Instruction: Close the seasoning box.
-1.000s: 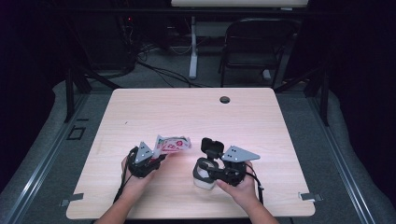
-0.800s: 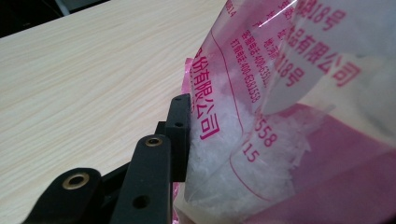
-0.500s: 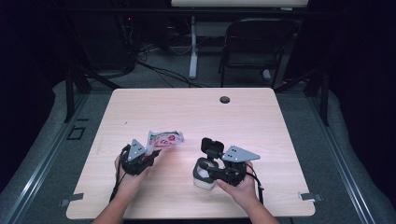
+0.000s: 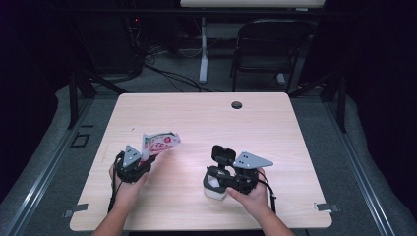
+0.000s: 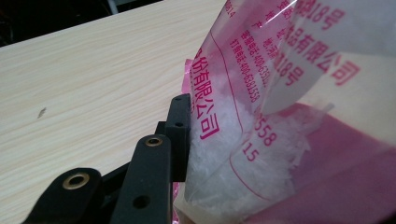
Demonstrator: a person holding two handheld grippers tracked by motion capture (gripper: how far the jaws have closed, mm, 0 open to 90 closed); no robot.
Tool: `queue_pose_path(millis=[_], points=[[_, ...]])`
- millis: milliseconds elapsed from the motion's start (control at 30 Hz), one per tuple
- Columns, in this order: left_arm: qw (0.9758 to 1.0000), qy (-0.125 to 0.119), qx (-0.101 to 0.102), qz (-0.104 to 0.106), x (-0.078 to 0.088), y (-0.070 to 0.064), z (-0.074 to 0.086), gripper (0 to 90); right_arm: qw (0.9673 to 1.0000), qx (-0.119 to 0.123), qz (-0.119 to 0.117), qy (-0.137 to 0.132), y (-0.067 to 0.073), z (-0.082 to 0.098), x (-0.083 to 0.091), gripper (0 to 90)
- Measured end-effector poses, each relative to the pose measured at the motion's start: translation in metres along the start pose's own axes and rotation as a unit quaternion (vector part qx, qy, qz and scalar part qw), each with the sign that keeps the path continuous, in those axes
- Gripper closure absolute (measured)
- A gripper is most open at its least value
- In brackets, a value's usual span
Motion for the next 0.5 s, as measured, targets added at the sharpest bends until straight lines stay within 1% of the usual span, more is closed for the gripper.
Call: queue_pose_path(millis=[100, 133, 267, 333, 467, 500], points=[[0.9998, 0.006, 0.009, -0.014, 0.002, 0.008, 0.005, 69.4, 1.0000, 0.001, -0.001, 0.000, 0.001, 0.000, -0.001, 49.1], [0.9998, 0.009, 0.009, -0.017, 0.002, 0.010, 0.006, 69.4, 1.0000, 0.001, -0.001, 0.000, 0.001, 0.000, -0.001, 49.0], [0.9990, 0.018, 0.030, -0.028, 0.004, 0.019, 0.013, 69.4, 1.0000, 0.001, -0.002, 0.001, 0.001, 0.000, -0.001, 49.0], [0.9984, 0.020, 0.037, -0.036, 0.005, 0.024, 0.015, 69.4, 1.0000, 0.001, -0.001, 0.002, 0.000, 0.000, -0.001, 49.0], [0.9969, 0.029, 0.045, -0.057, 0.007, 0.034, 0.021, 69.4, 1.0000, 0.000, -0.002, 0.001, 0.000, 0.000, -0.001, 49.0], [0.9962, 0.033, 0.050, -0.063, 0.008, 0.037, 0.024, 69.4, 1.0000, 0.001, -0.001, 0.002, 0.000, 0.000, -0.001, 49.0]])
Point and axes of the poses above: each handheld gripper's, and its own axes: x roughly backward along the jaws, z roughly out of its underside, y roughly to its left, the point moved 9 cm from there along -x, roughly forward along the jaws, and after that the axes turned 14 degrees about -x, right-handed, at the moved point
